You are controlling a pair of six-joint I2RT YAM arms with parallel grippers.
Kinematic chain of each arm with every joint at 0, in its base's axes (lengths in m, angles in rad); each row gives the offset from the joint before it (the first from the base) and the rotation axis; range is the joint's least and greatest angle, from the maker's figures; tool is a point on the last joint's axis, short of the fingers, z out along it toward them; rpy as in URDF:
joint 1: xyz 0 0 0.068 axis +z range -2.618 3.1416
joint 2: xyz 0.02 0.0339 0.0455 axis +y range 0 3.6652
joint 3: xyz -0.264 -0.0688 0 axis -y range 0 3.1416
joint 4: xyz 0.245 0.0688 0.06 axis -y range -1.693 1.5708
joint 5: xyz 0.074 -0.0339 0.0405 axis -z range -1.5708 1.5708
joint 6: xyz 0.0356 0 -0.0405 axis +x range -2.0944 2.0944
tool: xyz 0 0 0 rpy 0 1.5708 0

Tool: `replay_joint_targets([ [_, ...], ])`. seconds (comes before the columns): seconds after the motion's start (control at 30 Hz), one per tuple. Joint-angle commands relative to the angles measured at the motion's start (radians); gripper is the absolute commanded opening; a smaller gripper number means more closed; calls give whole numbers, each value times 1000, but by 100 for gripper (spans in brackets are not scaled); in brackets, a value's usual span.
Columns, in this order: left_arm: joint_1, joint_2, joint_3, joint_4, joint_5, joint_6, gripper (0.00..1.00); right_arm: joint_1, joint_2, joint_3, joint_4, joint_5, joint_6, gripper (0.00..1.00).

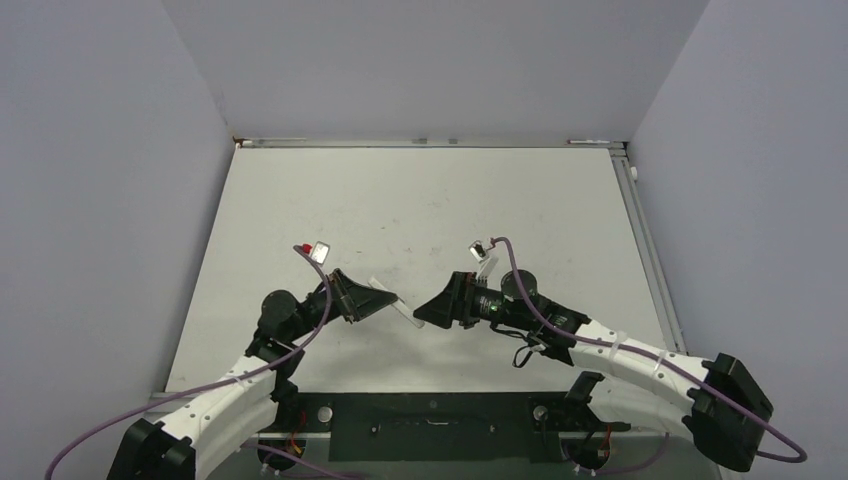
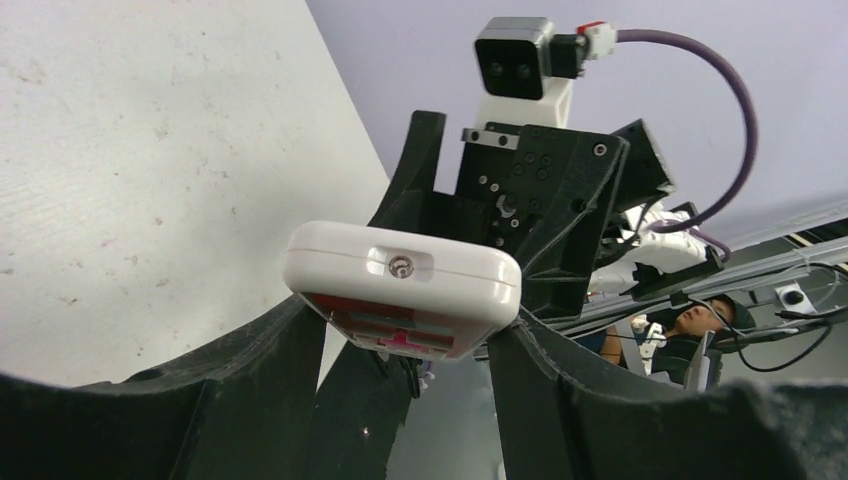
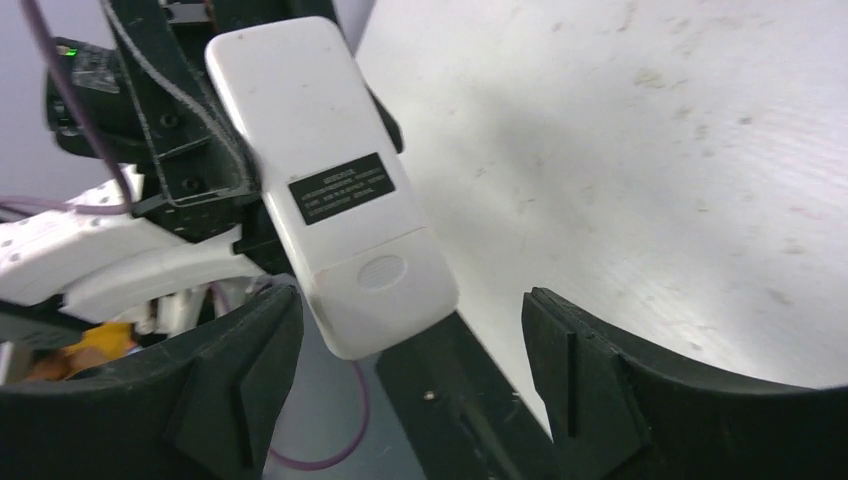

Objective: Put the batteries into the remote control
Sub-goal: Turn over the remote control at the center of the board.

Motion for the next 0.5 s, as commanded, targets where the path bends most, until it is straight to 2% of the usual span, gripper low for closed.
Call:
replay_joint_targets([
  [0.0, 2, 10, 80, -144, -18, 96, 0, -16, -99, 89, -344, 186, -189, 80],
  [0.2, -5, 93, 144, -317, -57, 191, 0, -21, -173, 157, -603, 379, -298, 80],
  [0.47, -64, 316, 299, -584, -196, 327, 0, -25, -230, 185, -779, 605, -345, 80],
])
